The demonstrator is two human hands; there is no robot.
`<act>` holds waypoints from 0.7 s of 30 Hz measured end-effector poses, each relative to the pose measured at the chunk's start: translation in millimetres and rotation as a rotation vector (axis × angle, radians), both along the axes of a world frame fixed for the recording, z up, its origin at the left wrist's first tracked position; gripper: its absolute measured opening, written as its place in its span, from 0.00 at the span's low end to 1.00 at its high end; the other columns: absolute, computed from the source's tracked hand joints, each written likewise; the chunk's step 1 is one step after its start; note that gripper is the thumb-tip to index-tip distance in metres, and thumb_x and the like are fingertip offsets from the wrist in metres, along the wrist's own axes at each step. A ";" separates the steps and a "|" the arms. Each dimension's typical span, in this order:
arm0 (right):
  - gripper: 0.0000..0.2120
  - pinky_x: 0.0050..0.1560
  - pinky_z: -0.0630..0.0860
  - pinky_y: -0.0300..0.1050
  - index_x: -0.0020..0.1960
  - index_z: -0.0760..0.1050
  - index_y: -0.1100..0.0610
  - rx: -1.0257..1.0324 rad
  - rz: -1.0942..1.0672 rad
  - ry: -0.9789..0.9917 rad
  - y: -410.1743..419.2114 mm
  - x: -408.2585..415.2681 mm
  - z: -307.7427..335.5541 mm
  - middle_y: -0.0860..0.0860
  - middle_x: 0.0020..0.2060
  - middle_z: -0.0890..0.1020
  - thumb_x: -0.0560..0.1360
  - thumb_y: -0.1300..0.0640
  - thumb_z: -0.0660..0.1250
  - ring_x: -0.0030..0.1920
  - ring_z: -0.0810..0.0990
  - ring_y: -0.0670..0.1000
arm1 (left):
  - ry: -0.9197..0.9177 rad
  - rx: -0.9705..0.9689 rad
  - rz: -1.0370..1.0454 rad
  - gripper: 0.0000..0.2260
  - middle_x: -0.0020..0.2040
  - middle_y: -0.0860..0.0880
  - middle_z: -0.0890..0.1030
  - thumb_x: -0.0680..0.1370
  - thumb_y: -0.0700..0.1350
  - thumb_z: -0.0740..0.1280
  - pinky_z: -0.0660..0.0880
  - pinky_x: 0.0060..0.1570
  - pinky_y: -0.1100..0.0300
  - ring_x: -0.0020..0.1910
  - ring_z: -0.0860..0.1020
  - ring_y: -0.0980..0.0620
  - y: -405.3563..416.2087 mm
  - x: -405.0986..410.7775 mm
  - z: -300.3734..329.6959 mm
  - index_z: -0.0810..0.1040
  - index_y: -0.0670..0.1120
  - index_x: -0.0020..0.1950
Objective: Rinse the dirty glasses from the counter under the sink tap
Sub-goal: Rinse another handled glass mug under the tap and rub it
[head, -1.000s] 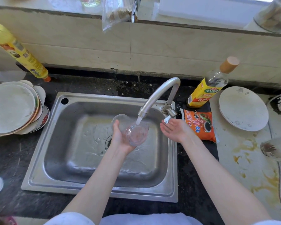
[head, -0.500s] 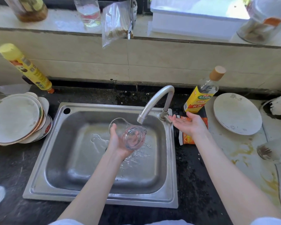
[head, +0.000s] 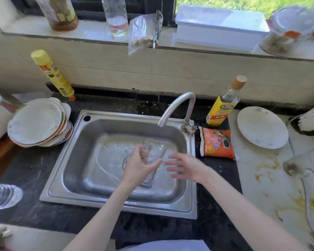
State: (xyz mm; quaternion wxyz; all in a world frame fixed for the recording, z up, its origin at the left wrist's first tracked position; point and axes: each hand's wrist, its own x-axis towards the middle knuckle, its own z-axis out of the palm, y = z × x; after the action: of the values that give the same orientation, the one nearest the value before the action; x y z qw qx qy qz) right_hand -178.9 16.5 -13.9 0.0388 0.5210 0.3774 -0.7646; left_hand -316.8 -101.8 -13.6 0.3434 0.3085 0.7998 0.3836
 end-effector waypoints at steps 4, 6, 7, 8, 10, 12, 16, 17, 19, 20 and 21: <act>0.24 0.58 0.76 0.57 0.63 0.70 0.59 -0.074 0.055 -0.024 -53.0 10.1 -8.5 0.56 0.55 0.78 0.77 0.42 0.62 0.55 0.79 0.57 | -0.147 0.095 0.018 0.25 0.52 0.49 0.77 0.70 0.52 0.73 0.75 0.51 0.55 0.48 0.78 0.53 -8.6 7.0 4.6 0.65 0.50 0.60; 0.29 0.58 0.76 0.60 0.63 0.70 0.62 -0.253 -0.111 0.126 -73.5 17.7 -12.4 0.59 0.60 0.76 0.73 0.39 0.65 0.57 0.79 0.61 | -0.399 0.178 0.162 0.24 0.54 0.45 0.78 0.71 0.52 0.72 0.76 0.51 0.48 0.48 0.79 0.50 -10.5 12.3 5.6 0.66 0.47 0.61; 0.31 0.59 0.75 0.61 0.64 0.71 0.62 -0.340 -0.223 0.238 -81.9 20.8 -11.5 0.61 0.62 0.75 0.73 0.40 0.66 0.59 0.78 0.63 | -0.537 0.222 0.225 0.26 0.54 0.45 0.78 0.70 0.53 0.73 0.77 0.50 0.49 0.48 0.80 0.49 -11.8 15.4 5.6 0.67 0.44 0.61; 0.30 0.60 0.74 0.62 0.65 0.71 0.62 -0.403 -0.336 0.345 -89.6 22.8 -7.5 0.62 0.63 0.75 0.73 0.41 0.67 0.60 0.77 0.64 | -0.654 0.266 0.259 0.29 0.52 0.46 0.77 0.68 0.56 0.73 0.77 0.49 0.51 0.48 0.80 0.49 -13.6 18.3 6.4 0.67 0.41 0.61; 0.29 0.59 0.75 0.60 0.65 0.71 0.63 -0.414 -0.516 0.467 -103.3 23.2 0.2 0.64 0.63 0.73 0.72 0.45 0.69 0.59 0.76 0.66 | -0.774 0.312 0.256 0.34 0.50 0.46 0.77 0.65 0.59 0.74 0.77 0.52 0.52 0.49 0.81 0.49 -16.2 23.6 10.1 0.68 0.40 0.61; 0.27 0.57 0.76 0.57 0.63 0.72 0.63 -0.359 -0.642 0.523 -118.0 19.4 5.4 0.65 0.61 0.73 0.70 0.50 0.72 0.56 0.77 0.66 | -0.810 0.304 0.186 0.37 0.52 0.47 0.77 0.67 0.59 0.73 0.73 0.60 0.50 0.54 0.79 0.50 -22.0 27.0 12.5 0.66 0.39 0.65; 0.15 0.53 0.77 0.51 0.52 0.76 0.61 -0.143 -0.820 0.540 -142.5 18.8 19.4 0.58 0.46 0.79 0.69 0.55 0.72 0.41 0.81 0.55 | -0.706 0.204 -0.148 0.29 0.63 0.47 0.75 0.71 0.57 0.71 0.67 0.65 0.52 0.60 0.74 0.56 -43.2 14.8 18.1 0.67 0.45 0.66; 0.13 0.50 0.78 0.50 0.51 0.76 0.60 -0.057 -0.808 0.515 -145.6 22.7 26.2 0.55 0.43 0.79 0.70 0.56 0.71 0.40 0.81 0.53 | -0.728 0.166 -0.241 0.26 0.62 0.49 0.76 0.70 0.58 0.72 0.68 0.65 0.51 0.61 0.74 0.56 -47.1 6.9 17.5 0.70 0.49 0.63; 0.13 0.48 0.80 0.49 0.53 0.76 0.58 0.129 -0.726 0.432 -150.4 36.6 41.7 0.52 0.43 0.79 0.71 0.57 0.71 0.43 0.81 0.51 | -0.900 0.112 -0.379 0.26 0.60 0.51 0.78 0.62 0.62 0.75 0.70 0.61 0.48 0.60 0.75 0.53 -57.2 -8.9 14.7 0.76 0.53 0.55; 0.15 0.48 0.80 0.49 0.55 0.75 0.56 0.228 -0.672 0.376 -152.5 45.1 50.7 0.52 0.44 0.79 0.70 0.57 0.72 0.45 0.81 0.52 | -1.021 0.091 -0.409 0.30 0.59 0.50 0.79 0.58 0.63 0.77 0.71 0.60 0.46 0.59 0.77 0.50 -62.9 -14.9 12.6 0.77 0.52 0.55; 0.17 0.48 0.80 0.48 0.56 0.75 0.55 0.329 -0.612 0.306 -155.2 54.3 60.0 0.51 0.46 0.80 0.68 0.56 0.74 0.46 0.81 0.52 | -1.128 0.073 -0.420 0.35 0.60 0.48 0.80 0.56 0.64 0.78 0.71 0.59 0.43 0.59 0.77 0.47 -68.0 -19.0 10.4 0.75 0.50 0.58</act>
State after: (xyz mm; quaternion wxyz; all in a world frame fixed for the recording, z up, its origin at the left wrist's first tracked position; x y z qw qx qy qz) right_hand -124.5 -138.7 46.1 -0.3325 0.4885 0.3234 -0.7391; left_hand -335.7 -169.7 -3.3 0.7723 0.2203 0.4025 0.4393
